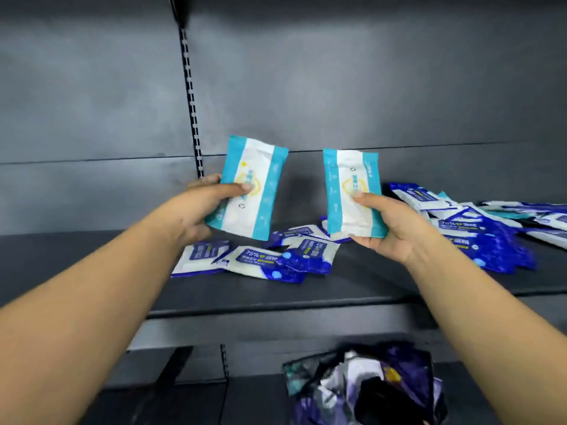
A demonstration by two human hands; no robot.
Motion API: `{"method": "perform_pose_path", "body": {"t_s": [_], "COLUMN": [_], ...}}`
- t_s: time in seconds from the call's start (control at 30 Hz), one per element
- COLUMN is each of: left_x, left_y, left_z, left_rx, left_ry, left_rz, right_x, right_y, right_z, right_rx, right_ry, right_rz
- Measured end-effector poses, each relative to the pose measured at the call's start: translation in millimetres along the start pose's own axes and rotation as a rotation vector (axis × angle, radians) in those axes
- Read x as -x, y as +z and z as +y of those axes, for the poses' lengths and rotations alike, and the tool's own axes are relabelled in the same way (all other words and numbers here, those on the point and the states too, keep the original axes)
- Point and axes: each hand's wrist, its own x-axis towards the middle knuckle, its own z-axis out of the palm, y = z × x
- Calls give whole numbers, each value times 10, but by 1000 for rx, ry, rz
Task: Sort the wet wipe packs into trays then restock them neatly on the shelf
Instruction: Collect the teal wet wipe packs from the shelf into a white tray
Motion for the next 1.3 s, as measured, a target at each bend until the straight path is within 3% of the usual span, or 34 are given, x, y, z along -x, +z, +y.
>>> {"method": "perform_pose_path", "body": {"t_s": [0.33,0.63,0.93,1.3], "left_x": [1833,2554,3513,4325], "left_y": [690,815,1071,1590], "left_z": [-513,-1607,-3164,-5296], "left_rx": [48,147,184,-94], "left_ry": [-138,-408,-691,-1097], "left_rz": [-33,-11,205,378], "right_x": [1613,2617,3228,3366], "right_y": [-434,-970,-2045,-3598], "right_z": [304,1134,2452,4274], "right_rx": [129,240,282,433], "right_ry": [-54,61,468,929], "right_rz": [40,181,294,332]}}
